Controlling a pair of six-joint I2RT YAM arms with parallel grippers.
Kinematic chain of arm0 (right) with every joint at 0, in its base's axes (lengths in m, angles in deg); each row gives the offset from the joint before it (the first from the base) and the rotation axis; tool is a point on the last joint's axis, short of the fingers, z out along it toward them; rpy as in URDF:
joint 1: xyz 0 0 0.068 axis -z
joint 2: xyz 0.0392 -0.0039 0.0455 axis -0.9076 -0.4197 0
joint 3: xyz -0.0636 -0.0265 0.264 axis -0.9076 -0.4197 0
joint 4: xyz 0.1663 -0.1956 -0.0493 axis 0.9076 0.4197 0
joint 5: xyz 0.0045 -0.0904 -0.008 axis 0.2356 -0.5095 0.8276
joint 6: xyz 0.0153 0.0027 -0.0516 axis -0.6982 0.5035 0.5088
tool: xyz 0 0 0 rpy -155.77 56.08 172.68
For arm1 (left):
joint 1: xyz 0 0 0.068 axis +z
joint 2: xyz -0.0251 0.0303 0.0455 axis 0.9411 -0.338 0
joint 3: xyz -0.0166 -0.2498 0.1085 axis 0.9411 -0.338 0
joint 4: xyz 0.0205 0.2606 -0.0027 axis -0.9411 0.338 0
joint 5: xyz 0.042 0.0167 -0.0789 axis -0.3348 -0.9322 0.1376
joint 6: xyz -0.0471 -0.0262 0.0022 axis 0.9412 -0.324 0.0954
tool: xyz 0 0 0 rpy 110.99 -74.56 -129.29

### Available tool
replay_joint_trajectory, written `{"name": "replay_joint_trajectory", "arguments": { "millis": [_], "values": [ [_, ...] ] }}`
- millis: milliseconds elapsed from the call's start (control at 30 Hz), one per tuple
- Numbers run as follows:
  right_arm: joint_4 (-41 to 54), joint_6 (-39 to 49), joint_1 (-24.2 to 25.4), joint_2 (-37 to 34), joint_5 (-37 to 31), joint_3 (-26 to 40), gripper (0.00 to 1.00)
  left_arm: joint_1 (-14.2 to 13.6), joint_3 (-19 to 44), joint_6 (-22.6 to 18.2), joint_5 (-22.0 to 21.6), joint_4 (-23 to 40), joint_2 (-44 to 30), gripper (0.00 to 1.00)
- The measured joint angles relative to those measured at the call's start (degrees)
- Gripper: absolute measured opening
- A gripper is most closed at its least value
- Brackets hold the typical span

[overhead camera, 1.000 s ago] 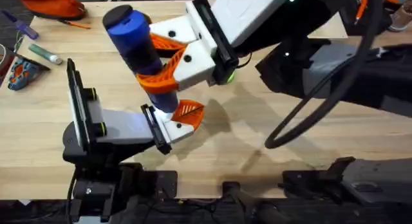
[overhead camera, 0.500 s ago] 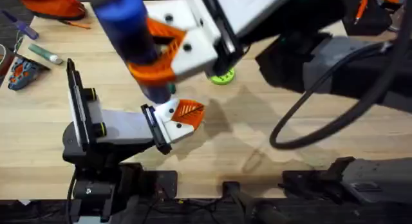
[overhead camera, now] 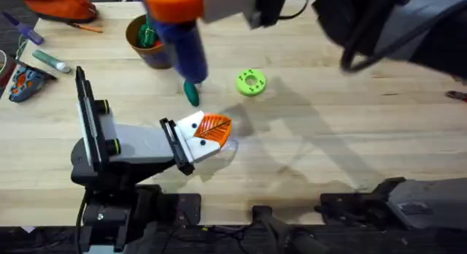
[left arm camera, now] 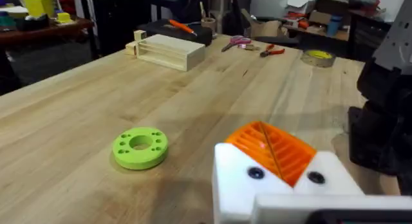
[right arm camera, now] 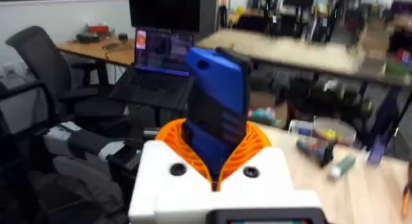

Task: Pick up the gripper from the table and insert it into the empty holder that is missing its gripper. Then pick up a screw, insert it into the mounting hole, and use the screwdriver to tighten it. Finally, clean up the table by picking up the vegetable and placing it into the bucket.

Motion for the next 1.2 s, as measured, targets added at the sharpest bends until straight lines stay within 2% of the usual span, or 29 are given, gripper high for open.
{"name": "replay_joint_trajectory", "arguments": {
  "millis": [167,300,433,533,700,733,800,1033,1200],
  "values": [
    [14.7,1.8,6.2,0.0,2.4,3.6,0.026,0.0,0.0,0.0,0.0,0.0,0.0,0.015],
    [24.1,3.9,12.6,0.0,2.8,3.8,0.026,0.0,0.0,0.0,0.0,0.0,0.0,0.015],
    [36.9,7.8,18.5,0.0,-0.5,4.0,0.026,0.0,0.0,0.0,0.0,0.0,0.0,0.015],
    [48.9,12.6,20.2,0.0,-10.2,4.1,0.026,0.0,0.0,0.0,0.0,0.0,0.0,0.015],
    [60.5,20.5,20.0,0.0,-27.3,4.1,0.026,0.0,0.0,0.0,0.0,0.0,0.0,0.015],
    [67.0,25.3,20.0,0.0,-36.3,4.5,0.026,0.0,0.0,0.0,0.0,0.0,0.0,0.015],
    [72.8,28.9,20.1,0.0,-42.5,5.5,0.026,0.0,0.0,0.0,0.0,0.0,0.0,0.015],
    [89.5,42.4,20.1,0.0,-60.3,9.9,0.026,0.0,0.0,0.0,0.0,0.0,0.0,0.015],
    [93.8,54.4,20.1,0.0,-67.4,10.2,0.026,0.0,0.0,0.0,0.0,0.0,0.0,0.015]
  ]
}}
